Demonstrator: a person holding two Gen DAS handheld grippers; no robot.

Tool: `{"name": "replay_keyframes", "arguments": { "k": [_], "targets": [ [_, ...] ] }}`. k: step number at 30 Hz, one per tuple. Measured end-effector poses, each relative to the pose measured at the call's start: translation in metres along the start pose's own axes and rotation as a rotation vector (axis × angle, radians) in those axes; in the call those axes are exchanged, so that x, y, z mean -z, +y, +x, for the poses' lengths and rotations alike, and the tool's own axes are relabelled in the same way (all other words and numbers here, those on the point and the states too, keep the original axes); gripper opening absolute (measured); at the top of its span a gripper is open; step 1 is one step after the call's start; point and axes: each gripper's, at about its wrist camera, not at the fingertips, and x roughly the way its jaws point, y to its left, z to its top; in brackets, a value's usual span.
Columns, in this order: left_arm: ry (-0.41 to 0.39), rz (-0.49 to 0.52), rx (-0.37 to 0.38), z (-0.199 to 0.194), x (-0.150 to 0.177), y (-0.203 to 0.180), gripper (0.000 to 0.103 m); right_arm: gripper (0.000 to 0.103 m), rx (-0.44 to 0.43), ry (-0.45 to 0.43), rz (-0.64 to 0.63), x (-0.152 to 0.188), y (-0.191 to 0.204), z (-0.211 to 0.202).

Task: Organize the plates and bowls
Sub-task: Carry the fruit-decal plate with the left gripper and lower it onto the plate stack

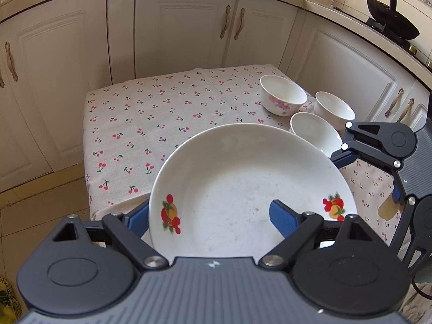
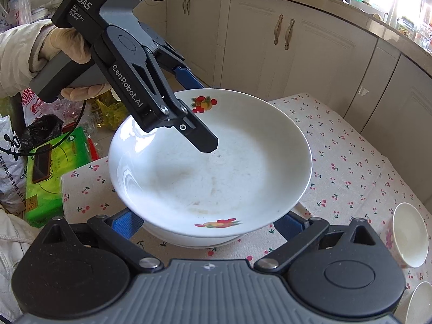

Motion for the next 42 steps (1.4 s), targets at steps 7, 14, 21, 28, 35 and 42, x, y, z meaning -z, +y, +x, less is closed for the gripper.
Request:
{"name": "replay_keyframes", "arguments": {
  "k": [7,14,21,28,35,42],
  "targets": [
    [0.017,-0.024,0.007,0.009,0.015,0.0,0.09,0.103,-0.015,0.024,0.016,0.008,0.007,0.009],
    [0.045,-0.034,0.015,0.018,0.023,0.002,0.09,0.103,-0.03,0.048,0.029,0.015,0.009,0.017],
    [0.069,-0.04,0.019,0.025,0.027,0.005,0.09,0.103,-0.036,0.068,0.029,0.015,0.009,0.024],
    [0.087,-0.039,0.021,0.03,0.026,0.006,0.09,0.103,-0.044,0.076,0.042,0.017,0.007,0.027],
    [0.119,-0.022,0.012,0.035,0.026,0.007,0.09,0.103,-0.042,0.08,0.039,0.016,0.006,0.027],
    [0.15,0.0,0.006,0.039,0.025,0.008,0.09,0.103,-0.042,0.081,0.038,0.015,0.006,0.029]
  ]
}}
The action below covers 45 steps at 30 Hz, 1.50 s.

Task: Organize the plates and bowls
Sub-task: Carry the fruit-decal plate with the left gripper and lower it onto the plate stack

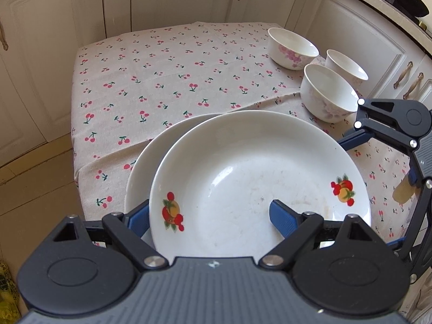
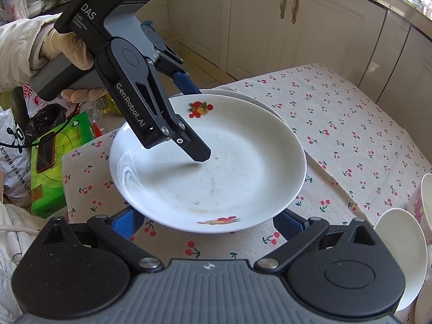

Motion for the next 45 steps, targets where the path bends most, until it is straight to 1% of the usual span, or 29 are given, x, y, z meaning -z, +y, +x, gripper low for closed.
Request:
{"name": "replay_keyframes", "arguments": {
  "k": [6,10,24,40,45],
  "targets": [
    [0.01,0.02,-0.005,-0.002,-0.001,-0.001,0.09,0.103,-0.001,0.002,0.001,0.0,-0.001,0.001],
    [0.019,0.018,0.008,-0.005,0.0,0.001,0.09,0.103,-0.002,0.003,0.0,0.0,-0.002,0.001],
    [0.029,0.03,0.013,-0.014,0.002,0.002,0.09,0.103,-0.001,0.009,-0.004,0.0,-0.002,0.0],
    [0.015,0.021,0.024,-0.026,0.008,0.006,0.091,0.103,0.003,0.009,-0.018,-0.003,-0.002,0.002],
    [0.01,0.019,0.016,-0.03,0.009,0.006,0.091,0.103,0.002,0.011,-0.015,-0.004,-0.002,0.005]
  ]
}}
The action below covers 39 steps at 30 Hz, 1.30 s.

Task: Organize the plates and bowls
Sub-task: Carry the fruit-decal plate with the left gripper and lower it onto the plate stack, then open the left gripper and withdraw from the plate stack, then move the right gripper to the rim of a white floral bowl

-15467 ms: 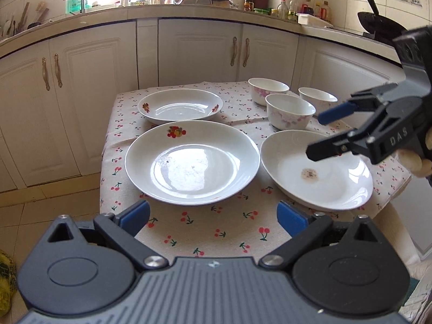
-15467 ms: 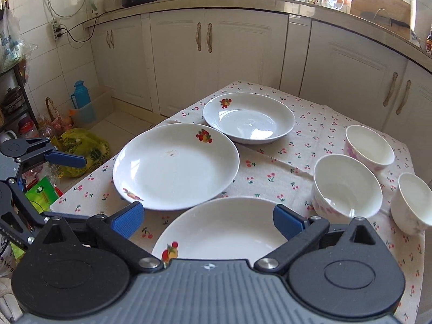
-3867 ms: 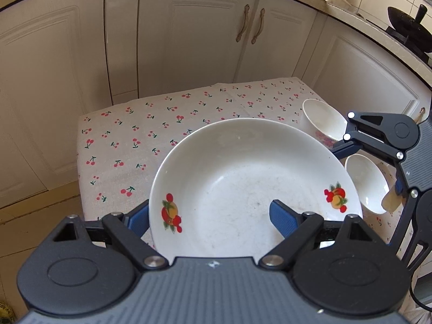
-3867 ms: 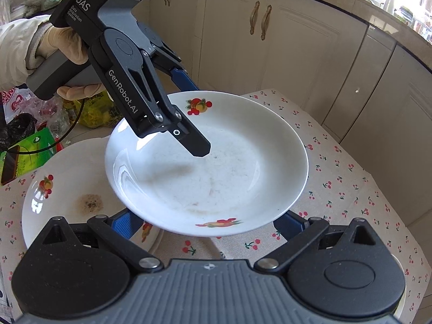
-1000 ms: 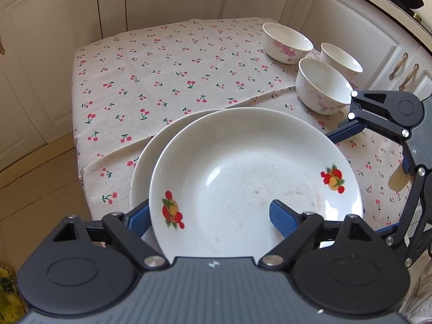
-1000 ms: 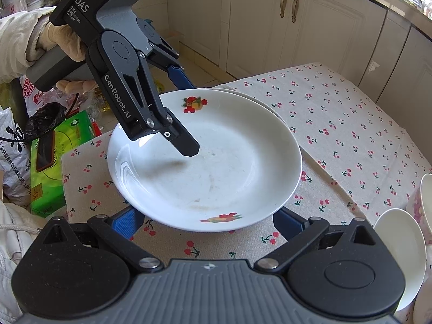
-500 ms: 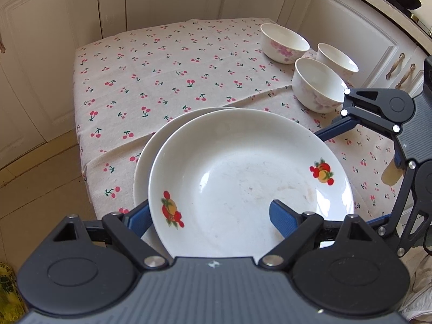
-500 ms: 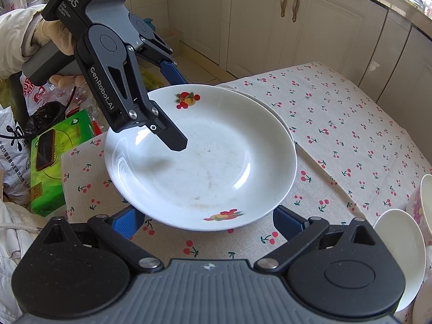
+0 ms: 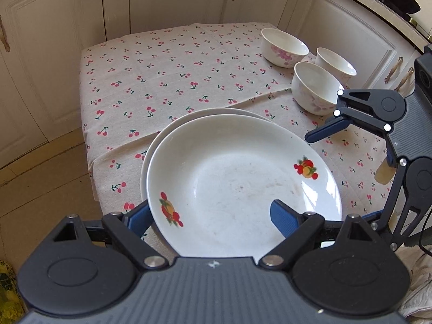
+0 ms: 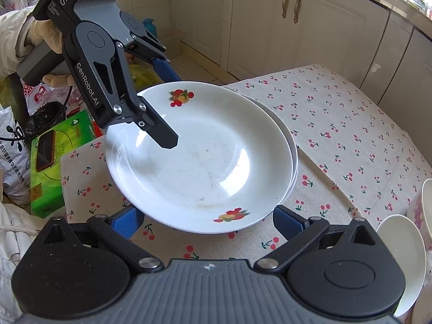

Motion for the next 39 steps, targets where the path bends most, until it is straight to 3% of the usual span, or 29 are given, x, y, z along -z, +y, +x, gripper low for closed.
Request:
{"name": "replay_keyframes", "arguments": {
  "k": [11,19,29,39],
  "targets": [
    [-0.005,-0.005,-0.024,-0.001,0.007,0.004,0.092,0.103,0.027,-0.017,0.023,0.007,0.005,-0.008],
    [-0.133,0.062,-0.048,-0.02,0.018,-0.021,0.092,0.103,0.185,-0.102,0.129,0.031,0.012,-0.03],
    [-0.294,0.171,-0.096,-0.032,0.032,-0.085,0.095,0.103,0.387,-0.222,0.336,0.068,0.014,-0.058],
    [-0.356,0.094,-0.105,-0.015,0.032,-0.133,0.095,0.103,0.48,-0.263,0.407,0.111,-0.001,-0.082]
  ]
}}
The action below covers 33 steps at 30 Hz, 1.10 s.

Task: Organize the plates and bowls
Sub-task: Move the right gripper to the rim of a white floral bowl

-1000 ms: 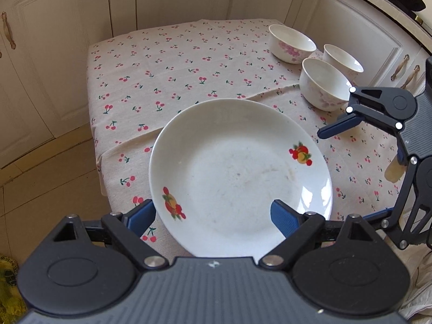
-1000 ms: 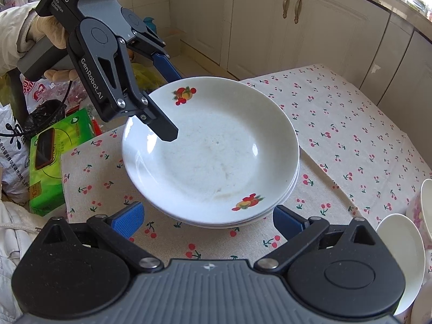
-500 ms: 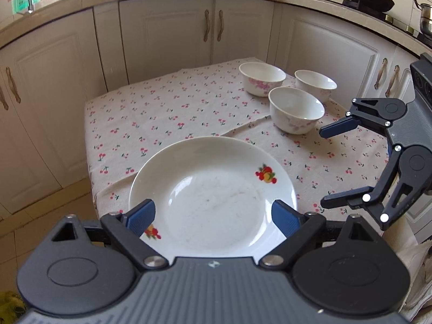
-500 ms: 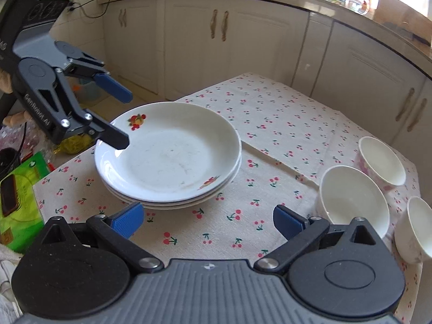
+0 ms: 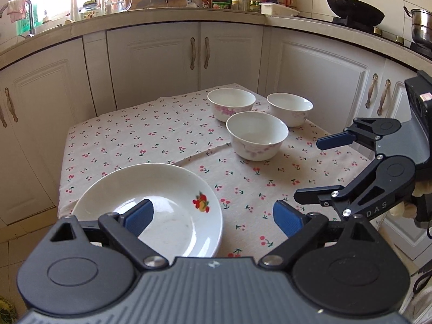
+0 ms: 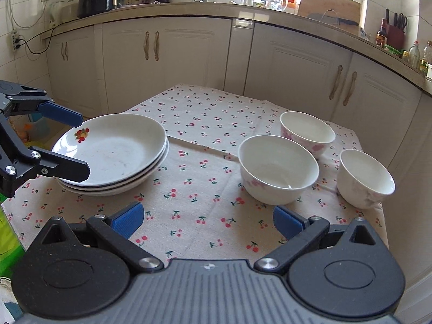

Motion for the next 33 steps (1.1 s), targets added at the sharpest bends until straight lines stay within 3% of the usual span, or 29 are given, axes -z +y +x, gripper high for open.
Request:
{"name": "replay_keyframes", "arguments": {
  "k": [6,19,33],
  "targets": [
    [-0.013,-0.048,-0.013,0.02,-0.006,-0.028,0.095,0.103,0.008,-0.022,0.048,0.011,-0.037,-0.008],
    [0.001,0.002,-0.061,0.082,-0.026,-0.077,0.095,0.103,-0.054,-0.016,0.072,-0.006,-0.105,0.006],
    [-0.005,0.01,-0.098,0.132,-0.041,-0.085,0.095,0.103,-0.123,0.023,0.032,-0.035,-0.118,0.055]
  ]
}}
